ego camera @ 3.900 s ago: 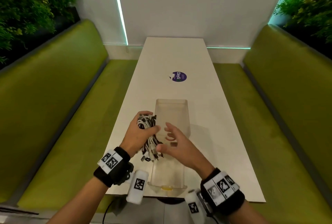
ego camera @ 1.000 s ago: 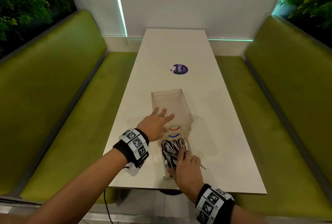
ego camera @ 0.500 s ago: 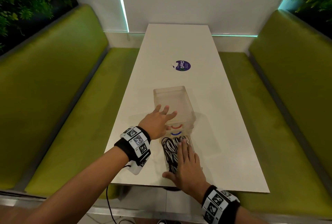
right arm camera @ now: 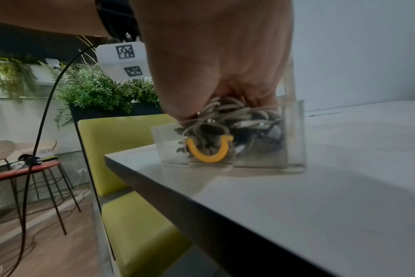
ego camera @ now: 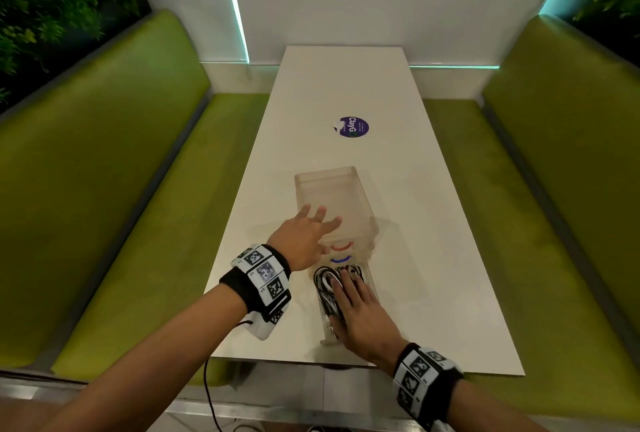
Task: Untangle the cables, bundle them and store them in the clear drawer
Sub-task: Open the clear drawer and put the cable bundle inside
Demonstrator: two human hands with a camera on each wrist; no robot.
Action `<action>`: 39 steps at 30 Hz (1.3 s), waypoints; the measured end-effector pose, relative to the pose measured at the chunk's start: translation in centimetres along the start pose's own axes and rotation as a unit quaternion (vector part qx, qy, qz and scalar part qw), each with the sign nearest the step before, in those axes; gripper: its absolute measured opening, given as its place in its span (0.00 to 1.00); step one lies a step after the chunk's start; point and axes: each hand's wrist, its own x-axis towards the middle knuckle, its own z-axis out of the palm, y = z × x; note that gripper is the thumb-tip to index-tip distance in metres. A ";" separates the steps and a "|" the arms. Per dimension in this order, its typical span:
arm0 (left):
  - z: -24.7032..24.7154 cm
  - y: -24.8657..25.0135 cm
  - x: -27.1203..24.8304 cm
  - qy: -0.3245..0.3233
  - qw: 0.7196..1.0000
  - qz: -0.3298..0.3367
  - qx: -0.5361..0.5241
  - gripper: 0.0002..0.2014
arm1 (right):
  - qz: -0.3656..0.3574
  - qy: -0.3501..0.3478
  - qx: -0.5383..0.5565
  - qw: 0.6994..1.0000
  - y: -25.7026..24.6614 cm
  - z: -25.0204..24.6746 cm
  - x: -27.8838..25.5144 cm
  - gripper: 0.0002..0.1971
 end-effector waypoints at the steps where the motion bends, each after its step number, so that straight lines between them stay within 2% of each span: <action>1: 0.0 0.0 0.0 -0.001 1.000 -0.002 -0.001 0.31 | 0.001 0.011 0.003 1.000 -0.5 0.0 0.2 0.32; 4: -0.1 0.1 0.0 -0.002 1.000 -0.002 -0.003 0.31 | 0.000 0.050 -0.006 0.999 -1.0 -0.2 0.2 0.35; 8: 0.0 0.0 0.0 0.002 1.000 -0.006 -0.006 0.31 | -0.031 0.051 -0.024 0.998 -0.9 -0.2 0.2 0.35; 12: -0.3 -0.2 0.0 -0.003 1.000 -0.002 -0.007 0.31 | 0.010 0.035 -0.017 0.999 -1.2 0.3 0.3 0.34; 16: -0.2 -0.4 -0.1 -0.005 1.000 -0.002 -0.014 0.31 | 0.016 0.046 -0.028 0.998 -1.9 -0.4 1.2 0.30; 21: 0.1 0.0 -0.3 0.004 1.000 -0.006 -0.007 0.31 | 0.099 0.037 -0.059 0.993 -3.7 -0.8 2.8 0.28; 29: 0.3 -0.1 0.3 -0.002 1.000 -0.010 -0.016 0.31 | 0.041 0.101 -0.013 0.994 -2.6 0.7 0.6 0.30; 32: 0.3 -0.2 0.4 0.000 1.000 -0.009 -0.014 0.31 | -0.003 0.117 -0.019 0.993 -2.1 1.6 -1.8 0.39; 36: 0.3 -0.2 0.4 0.001 1.000 -0.006 -0.016 0.31 | -0.079 0.060 -0.045 0.994 -0.4 1.5 -2.6 0.47; 39: 0.2 -0.1 0.5 -0.001 1.000 -0.003 -0.002 0.31 | -0.079 0.058 -0.007 0.995 -0.1 0.9 -1.3 0.42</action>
